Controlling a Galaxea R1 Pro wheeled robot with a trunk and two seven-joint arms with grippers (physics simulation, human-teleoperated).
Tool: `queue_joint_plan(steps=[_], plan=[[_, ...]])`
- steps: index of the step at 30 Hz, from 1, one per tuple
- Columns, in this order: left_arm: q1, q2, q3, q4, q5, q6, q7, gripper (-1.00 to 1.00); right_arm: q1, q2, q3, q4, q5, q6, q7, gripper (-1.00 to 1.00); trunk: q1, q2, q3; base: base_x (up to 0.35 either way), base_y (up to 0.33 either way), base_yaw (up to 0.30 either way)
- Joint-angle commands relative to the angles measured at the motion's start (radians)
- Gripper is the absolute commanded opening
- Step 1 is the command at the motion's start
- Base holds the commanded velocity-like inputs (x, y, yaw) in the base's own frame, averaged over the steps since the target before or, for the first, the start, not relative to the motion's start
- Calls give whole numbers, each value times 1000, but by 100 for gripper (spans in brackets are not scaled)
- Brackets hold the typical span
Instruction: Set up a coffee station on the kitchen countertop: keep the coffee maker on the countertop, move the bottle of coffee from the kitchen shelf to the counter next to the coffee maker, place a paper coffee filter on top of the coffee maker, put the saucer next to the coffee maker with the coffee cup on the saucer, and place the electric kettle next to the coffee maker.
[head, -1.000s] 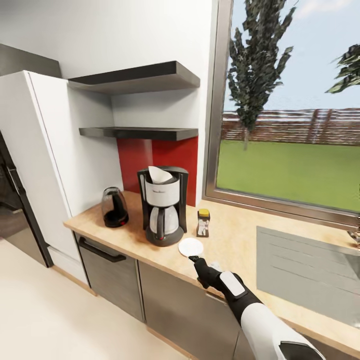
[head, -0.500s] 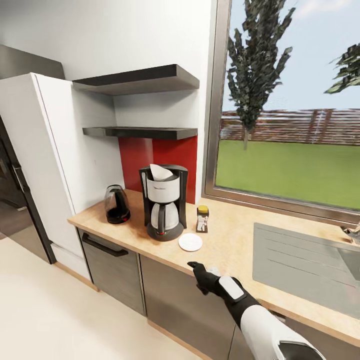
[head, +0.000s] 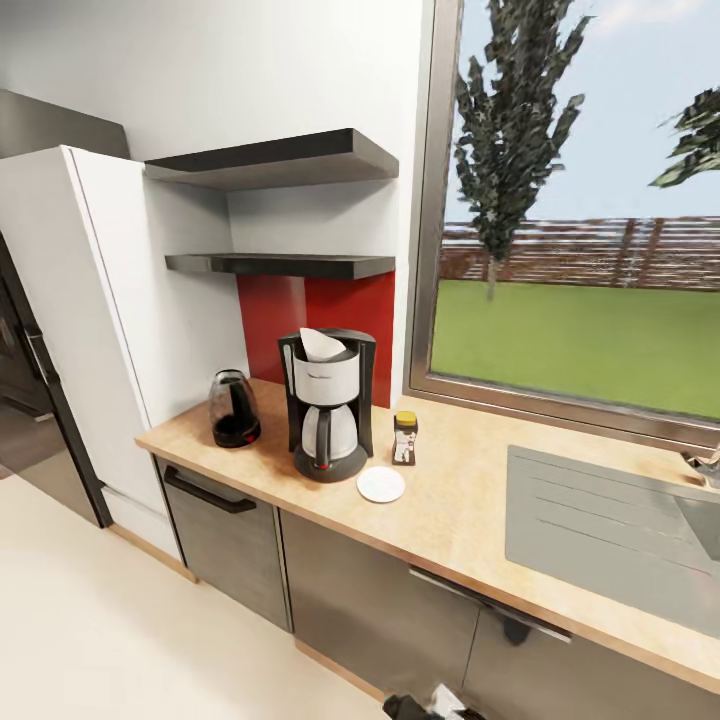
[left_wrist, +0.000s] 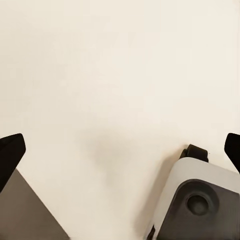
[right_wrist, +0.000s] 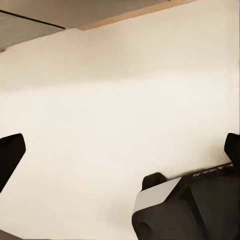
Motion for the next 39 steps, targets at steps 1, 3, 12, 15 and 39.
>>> queue_joint_plan(steps=[1,3,12,15,39], plan=[[0,0,-9,-1,6,7,4,100,17,0,-9,-1,27,-19,1,100,0,-1,0,0,0,0],[0,-4,-10,5,6,6,3,100,77,0,-9,0,116,-103,-9,100,0,-1,0,0,0,0],[13,-46,-12,18,4,-76,1,100,140,-95,-9,0,424,-156,-119,100,0,-1,0,0,0,0],[18,-63,-13,22,3,-99,1,100,160,-106,-9,0,543,-159,-125,100,0,-1,0,0,0,0],[33,-58,-12,24,4,-178,-1,100,197,-104,-14,-3,727,-158,-119,100,0,-1,0,8,23,-13]])
